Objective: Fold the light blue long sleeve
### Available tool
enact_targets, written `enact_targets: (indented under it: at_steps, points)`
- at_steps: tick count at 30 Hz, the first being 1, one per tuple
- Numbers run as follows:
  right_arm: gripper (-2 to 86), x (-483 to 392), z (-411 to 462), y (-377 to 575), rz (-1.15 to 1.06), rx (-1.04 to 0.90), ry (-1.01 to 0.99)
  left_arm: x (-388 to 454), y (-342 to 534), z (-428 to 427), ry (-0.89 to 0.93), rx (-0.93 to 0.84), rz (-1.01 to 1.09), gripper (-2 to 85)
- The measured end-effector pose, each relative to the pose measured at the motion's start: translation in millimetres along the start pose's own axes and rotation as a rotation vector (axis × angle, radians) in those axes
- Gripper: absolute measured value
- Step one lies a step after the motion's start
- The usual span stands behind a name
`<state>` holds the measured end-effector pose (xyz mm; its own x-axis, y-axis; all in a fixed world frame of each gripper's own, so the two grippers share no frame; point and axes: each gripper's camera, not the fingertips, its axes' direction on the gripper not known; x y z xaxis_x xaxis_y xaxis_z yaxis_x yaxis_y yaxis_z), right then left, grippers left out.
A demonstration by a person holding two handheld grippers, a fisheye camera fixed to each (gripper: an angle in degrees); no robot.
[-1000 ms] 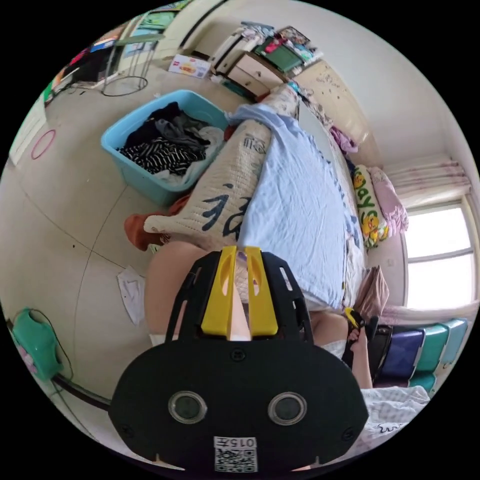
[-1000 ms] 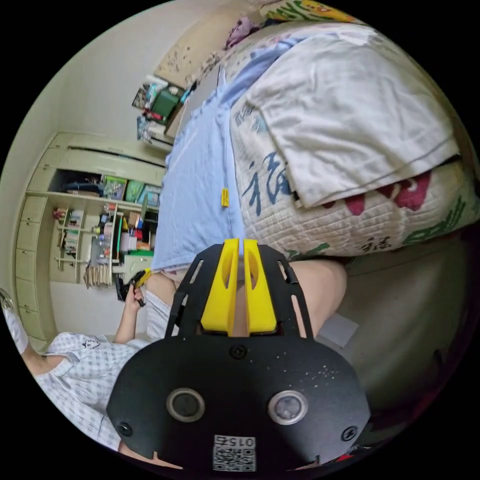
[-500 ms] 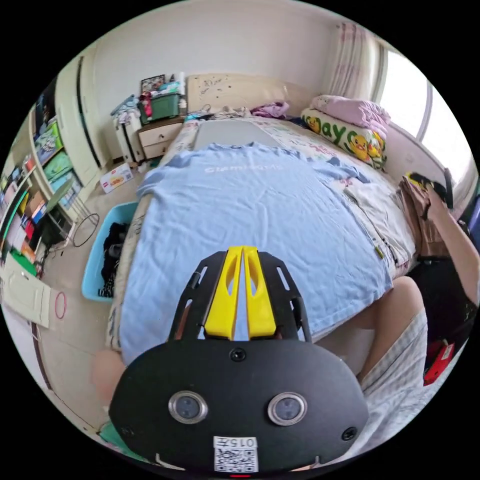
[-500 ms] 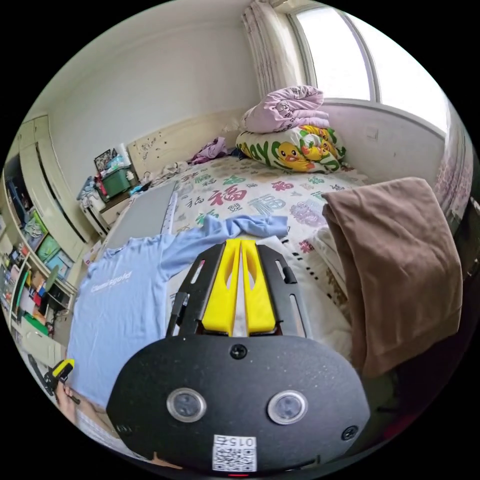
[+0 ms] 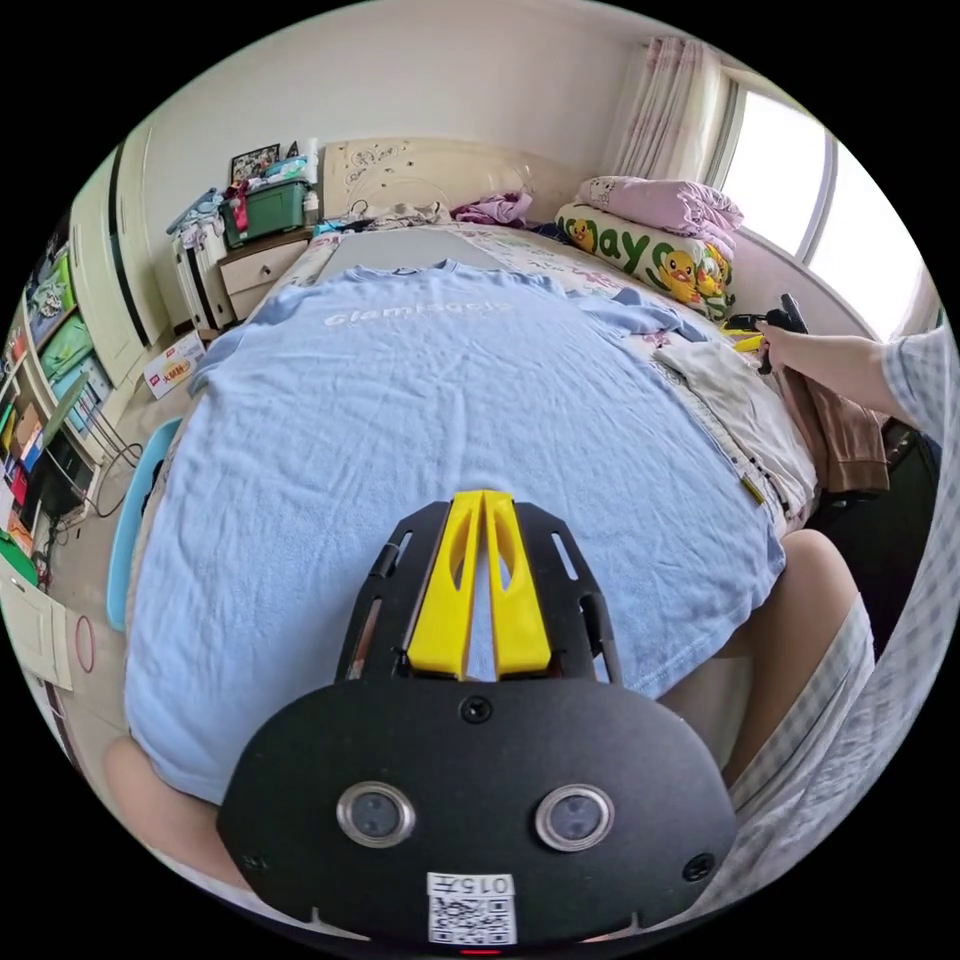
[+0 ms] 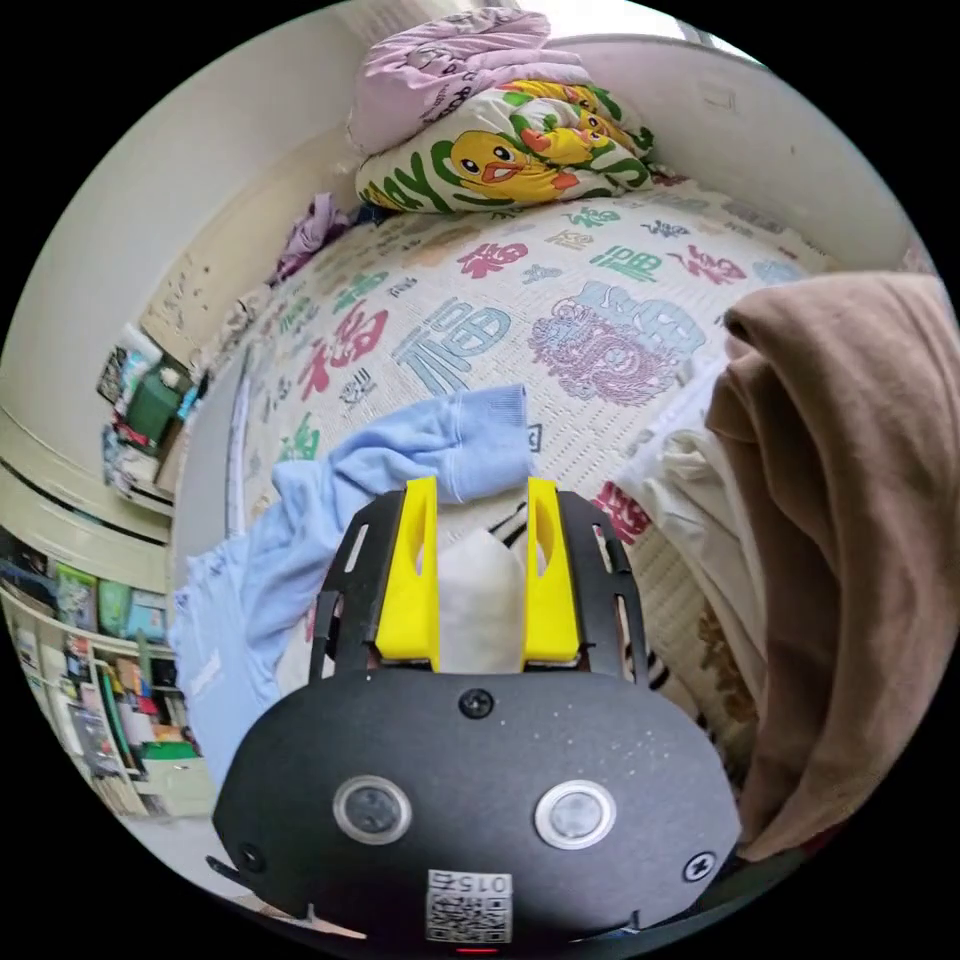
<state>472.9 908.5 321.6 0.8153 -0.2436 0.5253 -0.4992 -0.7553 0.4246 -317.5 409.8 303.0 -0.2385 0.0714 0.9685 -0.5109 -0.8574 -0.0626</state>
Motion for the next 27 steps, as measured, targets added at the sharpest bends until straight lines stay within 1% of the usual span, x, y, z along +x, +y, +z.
enact_targets:
  at_steps: [2, 6, 7, 8, 9, 11, 12, 15, 17, 18, 19, 20, 21, 23, 24, 25, 26, 27]
  points:
    - [12.3, 10, 30, -5, 0.066, -0.020, 0.001, 3, 7, 0, -0.022, 0.023, 0.009, -0.6]
    - [10.1, 5, 70, 0, 0.087, -0.051, 0.021, 5, 15, 3, -0.055, 0.036, 0.027, -0.6]
    - [8.5, 1, 72, 7, 0.101, -0.026, 0.055, 5, 17, 4, -0.063, 0.037, 0.032, -0.6]
    - [4.9, -5, 66, 14, 0.101, 0.020, 0.065, 2, 20, 5, -0.066, 0.038, 0.033, -0.6]
    - [3.1, -10, 61, 18, 0.092, 0.052, 0.051, 1, 21, 6, -0.064, 0.038, 0.032, -0.6]
    - [1.7, -40, 36, 34, 0.038, 0.175, 0.004, -11, 26, 8, -0.042, 0.039, 0.019, -0.6]
    - [1.5, -53, 29, 38, 0.010, 0.193, 0.001, -14, 28, 9, -0.036, 0.040, 0.014, -0.6]
    - [0.9, -140, -10, 66, -0.220, 0.264, -0.021, -35, 33, 13, 0.010, 0.026, -0.030, -0.3]
    - [0.7, -236, -49, 118, -0.529, 0.299, -0.153, -60, 36, 17, 0.070, 0.003, -0.091, 0.2]
    - [0.7, -260, -58, 138, -0.617, 0.294, -0.203, -66, 37, 18, 0.082, 0.005, -0.118, 0.4]
    - [0.6, -307, -74, 190, -0.802, 0.274, -0.323, -80, 41, 16, 0.110, 0.032, -0.184, 0.8]
    - [0.6, -346, -83, 248, -0.958, 0.229, -0.437, -95, 45, 14, 0.182, 0.069, -0.243, 1.4]
    - [0.6, -364, -84, 278, -1.021, 0.193, -0.483, -102, 47, 14, 0.231, 0.084, -0.275, 1.8]
    - [0.5, -418, -70, 399, -1.178, 0.030, -0.615, -135, 58, 20, 0.420, 0.124, -0.441, 6.9]
    - [0.5, -427, -63, 428, -1.206, -0.009, -0.635, -143, 61, 23, 0.466, 0.136, -0.474, 8.1]
    - [0.5, -442, -43, 482, -1.235, -0.082, -0.639, -160, 68, 31, 0.553, 0.151, -0.550, 10.5]
    - [0.5, -452, -21, 526, -1.230, -0.135, -0.603, -176, 76, 41, 0.655, 0.168, -0.610, 12.6]
    - [0.5, -455, -9, 545, -1.210, -0.160, -0.578, -184, 80, 47, 0.706, 0.172, -0.638, 13.0]
